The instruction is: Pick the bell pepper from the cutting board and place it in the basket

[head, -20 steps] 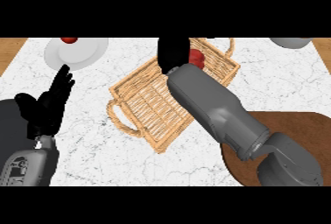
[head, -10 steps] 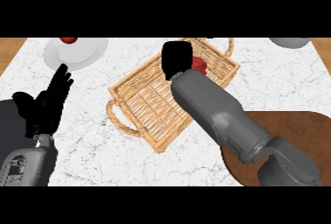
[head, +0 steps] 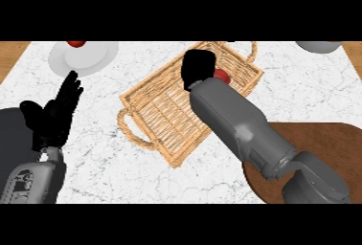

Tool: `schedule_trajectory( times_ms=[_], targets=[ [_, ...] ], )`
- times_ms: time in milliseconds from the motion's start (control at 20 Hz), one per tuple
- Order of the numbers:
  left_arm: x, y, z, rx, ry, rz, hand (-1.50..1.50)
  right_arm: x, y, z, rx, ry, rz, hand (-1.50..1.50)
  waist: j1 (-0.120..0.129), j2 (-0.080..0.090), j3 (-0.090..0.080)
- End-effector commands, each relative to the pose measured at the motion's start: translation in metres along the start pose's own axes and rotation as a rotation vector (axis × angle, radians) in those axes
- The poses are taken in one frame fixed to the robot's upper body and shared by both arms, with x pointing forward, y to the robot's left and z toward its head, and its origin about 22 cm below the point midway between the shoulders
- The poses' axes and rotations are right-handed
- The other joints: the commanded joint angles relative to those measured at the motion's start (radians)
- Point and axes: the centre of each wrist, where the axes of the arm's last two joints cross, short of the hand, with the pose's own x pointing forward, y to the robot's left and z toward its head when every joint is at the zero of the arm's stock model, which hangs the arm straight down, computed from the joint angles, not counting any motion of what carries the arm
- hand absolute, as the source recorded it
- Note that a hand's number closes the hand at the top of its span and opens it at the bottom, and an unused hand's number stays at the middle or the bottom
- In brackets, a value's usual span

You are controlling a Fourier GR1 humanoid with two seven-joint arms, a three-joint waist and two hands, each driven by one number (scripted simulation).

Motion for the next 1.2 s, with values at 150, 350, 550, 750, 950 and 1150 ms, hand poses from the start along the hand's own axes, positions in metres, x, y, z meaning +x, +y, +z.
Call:
schedule_trajectory(
  times_ms=[150, 350, 550, 750, 950, 1150],
  targets=[
    [0.014, 0.007, -0.003, 0.004, -0.015, 0.008, 0.0, 0.005, 0.001, 0.008, -0.059, 0.023, -0.126, -1.5, -0.011, -0.005, 0.001],
    [0.017, 0.023, 0.001, 0.012, -0.002, -0.003, 0.0, 0.005, 0.003, 0.013, -0.15, 0.004, -0.325, -1.5, -0.018, -0.011, 0.001],
    [-0.003, 0.022, 0.004, 0.014, 0.008, 0.011, 0.0, 0.016, -0.041, 0.008, -0.237, 0.004, -0.49, -1.5, -0.024, -0.007, 0.001],
    [-0.007, 0.016, 0.001, 0.041, 0.021, -0.011, 0.0, 0.006, -0.065, 0.004, -0.288, 0.07, -0.698, -1.5, -0.041, -0.009, 0.001],
    [-0.004, 0.02, 0.012, 0.059, 0.019, 0.007, 0.0, -0.015, -0.052, 0.003, -0.277, 0.125, -0.825, -1.5, -0.063, -0.022, 0.002],
    [-0.012, 0.035, 0.005, 0.076, 0.041, 0.001, 0.0, -0.05, -0.044, 0.003, -0.271, 0.144, -0.921, -1.5, -0.088, -0.023, 0.002]
  ],
)
